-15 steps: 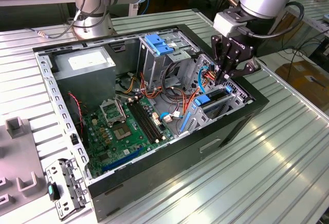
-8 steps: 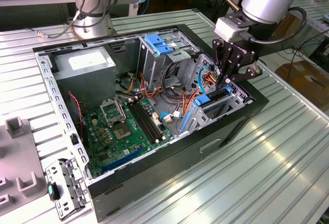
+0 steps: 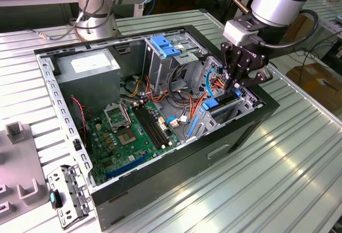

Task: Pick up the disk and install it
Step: 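Insert the first disk wire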

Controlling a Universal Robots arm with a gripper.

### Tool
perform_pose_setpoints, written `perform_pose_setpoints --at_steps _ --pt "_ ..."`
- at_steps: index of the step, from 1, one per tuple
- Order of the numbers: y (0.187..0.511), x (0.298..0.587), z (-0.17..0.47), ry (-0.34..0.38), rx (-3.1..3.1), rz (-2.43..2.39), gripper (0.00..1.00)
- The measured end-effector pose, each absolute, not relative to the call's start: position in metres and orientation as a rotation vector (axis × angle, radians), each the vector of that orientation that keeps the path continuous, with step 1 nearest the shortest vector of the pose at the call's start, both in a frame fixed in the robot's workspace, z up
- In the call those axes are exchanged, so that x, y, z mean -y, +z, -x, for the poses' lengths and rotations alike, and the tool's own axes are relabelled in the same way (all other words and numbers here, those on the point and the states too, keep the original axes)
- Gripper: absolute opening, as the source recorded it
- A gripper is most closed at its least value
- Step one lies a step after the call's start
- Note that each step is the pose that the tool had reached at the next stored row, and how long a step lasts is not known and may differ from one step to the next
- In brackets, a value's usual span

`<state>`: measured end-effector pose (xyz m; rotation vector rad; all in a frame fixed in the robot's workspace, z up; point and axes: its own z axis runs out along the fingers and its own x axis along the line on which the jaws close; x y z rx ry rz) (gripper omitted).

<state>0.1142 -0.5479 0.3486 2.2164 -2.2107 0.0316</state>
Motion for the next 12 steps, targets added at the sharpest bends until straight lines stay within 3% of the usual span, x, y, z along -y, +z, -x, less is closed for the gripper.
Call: perform_pose_setpoints --at_steps 12 --pt "0.3463 0.549 -0.1133 0.032 2.214 -2.213 0.17"
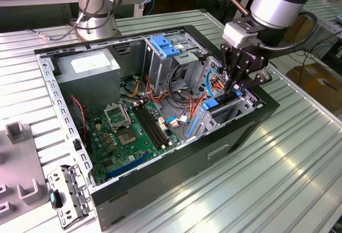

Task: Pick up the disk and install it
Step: 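Insert the first disk wire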

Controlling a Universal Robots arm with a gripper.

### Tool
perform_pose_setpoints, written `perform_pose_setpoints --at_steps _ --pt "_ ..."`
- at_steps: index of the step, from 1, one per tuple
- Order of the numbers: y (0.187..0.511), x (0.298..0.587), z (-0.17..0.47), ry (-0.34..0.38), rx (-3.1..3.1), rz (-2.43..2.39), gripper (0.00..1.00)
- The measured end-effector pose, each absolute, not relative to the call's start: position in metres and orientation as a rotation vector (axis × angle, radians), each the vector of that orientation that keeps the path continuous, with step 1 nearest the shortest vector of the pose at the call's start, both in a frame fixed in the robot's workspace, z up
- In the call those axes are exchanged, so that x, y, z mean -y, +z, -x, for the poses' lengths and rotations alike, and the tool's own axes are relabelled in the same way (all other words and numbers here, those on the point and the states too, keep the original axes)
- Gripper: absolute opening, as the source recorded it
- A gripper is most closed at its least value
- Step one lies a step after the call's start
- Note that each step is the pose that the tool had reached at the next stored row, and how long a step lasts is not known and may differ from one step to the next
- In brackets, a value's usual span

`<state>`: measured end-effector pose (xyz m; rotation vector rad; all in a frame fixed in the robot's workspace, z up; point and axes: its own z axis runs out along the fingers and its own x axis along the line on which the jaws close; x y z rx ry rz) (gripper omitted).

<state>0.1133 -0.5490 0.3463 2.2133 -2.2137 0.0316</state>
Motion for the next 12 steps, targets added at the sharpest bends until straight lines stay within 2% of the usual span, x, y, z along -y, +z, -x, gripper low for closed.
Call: perform_pose_setpoints --at_steps 12 --pt "0.3407 0.5492 -0.1133 0.032 2.221 -2.206 0.17"
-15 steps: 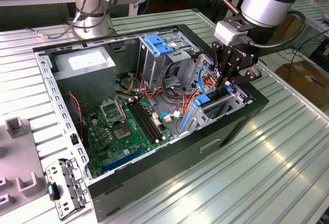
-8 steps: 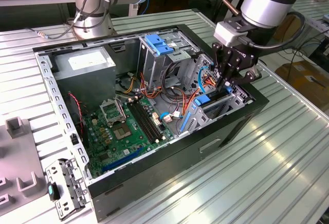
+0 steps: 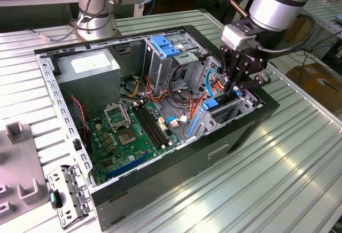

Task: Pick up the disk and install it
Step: 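Insert the first disk wire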

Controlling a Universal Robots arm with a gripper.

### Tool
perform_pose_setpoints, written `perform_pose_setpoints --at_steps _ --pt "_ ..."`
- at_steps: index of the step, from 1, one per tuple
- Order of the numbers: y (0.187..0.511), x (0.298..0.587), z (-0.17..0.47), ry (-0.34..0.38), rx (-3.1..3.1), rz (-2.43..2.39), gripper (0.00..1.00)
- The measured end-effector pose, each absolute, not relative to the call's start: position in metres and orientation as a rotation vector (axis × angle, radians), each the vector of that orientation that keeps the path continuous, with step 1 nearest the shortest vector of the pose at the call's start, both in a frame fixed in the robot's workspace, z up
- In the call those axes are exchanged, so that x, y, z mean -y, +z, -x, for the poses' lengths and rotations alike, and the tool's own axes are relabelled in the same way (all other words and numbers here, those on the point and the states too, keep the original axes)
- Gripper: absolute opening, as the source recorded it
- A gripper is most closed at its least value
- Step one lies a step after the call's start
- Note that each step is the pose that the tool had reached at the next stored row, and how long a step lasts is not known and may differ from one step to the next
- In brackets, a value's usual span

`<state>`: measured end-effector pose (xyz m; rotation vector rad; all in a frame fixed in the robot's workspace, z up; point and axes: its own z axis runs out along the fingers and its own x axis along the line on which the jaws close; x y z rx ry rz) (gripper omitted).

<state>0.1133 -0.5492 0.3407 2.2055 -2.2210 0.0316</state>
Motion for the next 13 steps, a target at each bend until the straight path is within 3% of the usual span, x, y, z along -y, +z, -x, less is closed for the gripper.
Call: perform_pose_setpoints --at_steps 8,9,13 --pt "0.34 0.549 -0.113 0.031 2.221 -2.206 0.18" --pt "0.342 0.549 -0.113 0.032 2.221 -2.205 0.24" --pt "0.35 0.549 -0.113 0.032 2.221 -2.205 0.24"
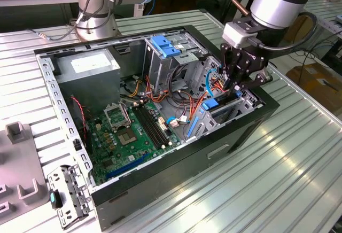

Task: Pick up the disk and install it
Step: 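Insert the first disk wire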

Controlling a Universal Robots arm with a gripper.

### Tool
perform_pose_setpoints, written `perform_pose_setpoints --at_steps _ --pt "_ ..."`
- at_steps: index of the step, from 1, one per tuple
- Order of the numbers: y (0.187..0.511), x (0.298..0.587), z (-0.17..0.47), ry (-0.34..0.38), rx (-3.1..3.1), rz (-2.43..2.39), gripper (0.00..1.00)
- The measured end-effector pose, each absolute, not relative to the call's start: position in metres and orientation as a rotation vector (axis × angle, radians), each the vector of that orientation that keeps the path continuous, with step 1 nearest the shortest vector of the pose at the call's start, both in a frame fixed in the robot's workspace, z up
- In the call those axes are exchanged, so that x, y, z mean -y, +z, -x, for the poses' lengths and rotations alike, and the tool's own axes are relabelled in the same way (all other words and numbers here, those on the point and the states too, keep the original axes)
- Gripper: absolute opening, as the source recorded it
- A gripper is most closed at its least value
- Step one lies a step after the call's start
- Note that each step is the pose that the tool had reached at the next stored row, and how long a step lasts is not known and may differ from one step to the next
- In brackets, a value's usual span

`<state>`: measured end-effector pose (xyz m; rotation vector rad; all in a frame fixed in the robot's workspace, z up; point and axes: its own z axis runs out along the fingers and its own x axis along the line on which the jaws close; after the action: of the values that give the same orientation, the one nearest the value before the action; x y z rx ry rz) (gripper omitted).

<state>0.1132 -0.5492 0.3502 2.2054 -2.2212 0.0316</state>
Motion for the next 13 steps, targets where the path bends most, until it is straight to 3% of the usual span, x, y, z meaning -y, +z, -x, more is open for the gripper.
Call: perform_pose_setpoints --at_steps 7,8,13 --pt "0.3536 0.5492 -0.1132 0.032 2.222 -2.206 0.23" --pt "0.3536 0.5492 -0.1132 0.032 2.222 -2.206 0.11" --pt "0.3536 0.5492 -0.1132 0.032 2.222 -2.206 0.11"
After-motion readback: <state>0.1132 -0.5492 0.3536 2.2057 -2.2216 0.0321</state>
